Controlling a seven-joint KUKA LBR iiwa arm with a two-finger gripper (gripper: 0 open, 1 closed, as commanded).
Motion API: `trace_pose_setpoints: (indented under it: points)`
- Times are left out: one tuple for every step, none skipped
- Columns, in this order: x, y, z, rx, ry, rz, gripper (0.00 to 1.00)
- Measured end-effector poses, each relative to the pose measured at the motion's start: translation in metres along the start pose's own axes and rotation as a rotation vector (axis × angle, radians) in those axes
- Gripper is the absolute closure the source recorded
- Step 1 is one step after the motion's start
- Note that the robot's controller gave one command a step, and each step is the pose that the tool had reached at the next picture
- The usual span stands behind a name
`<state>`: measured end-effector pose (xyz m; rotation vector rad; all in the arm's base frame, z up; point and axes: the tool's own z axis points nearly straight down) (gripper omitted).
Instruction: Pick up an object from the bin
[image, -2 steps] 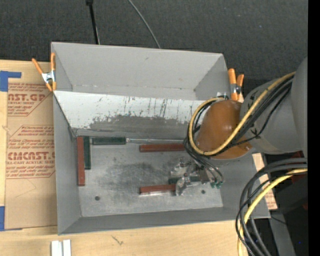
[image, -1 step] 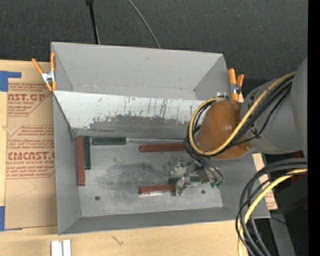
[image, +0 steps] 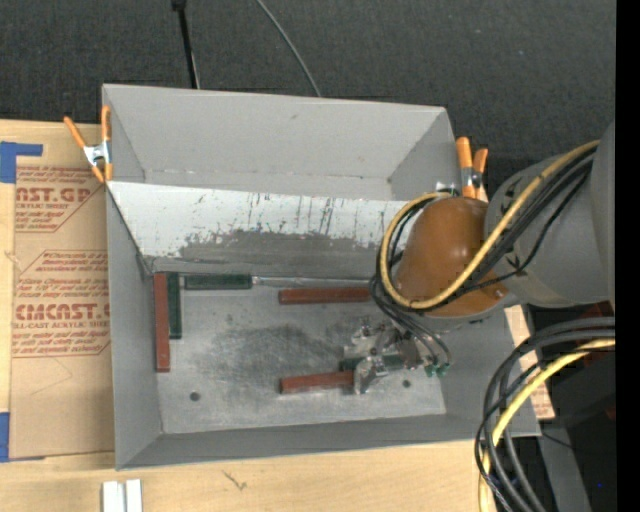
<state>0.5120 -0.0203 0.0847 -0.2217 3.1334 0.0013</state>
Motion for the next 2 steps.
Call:
trace_pose_setpoints:
  points:
    - [-0.005,0.023,-0.026,0.001,-0.007,0.003,1.00]
    - [0.004,0.007,-0.168,0.001,-0.003,-0.043,1.00]
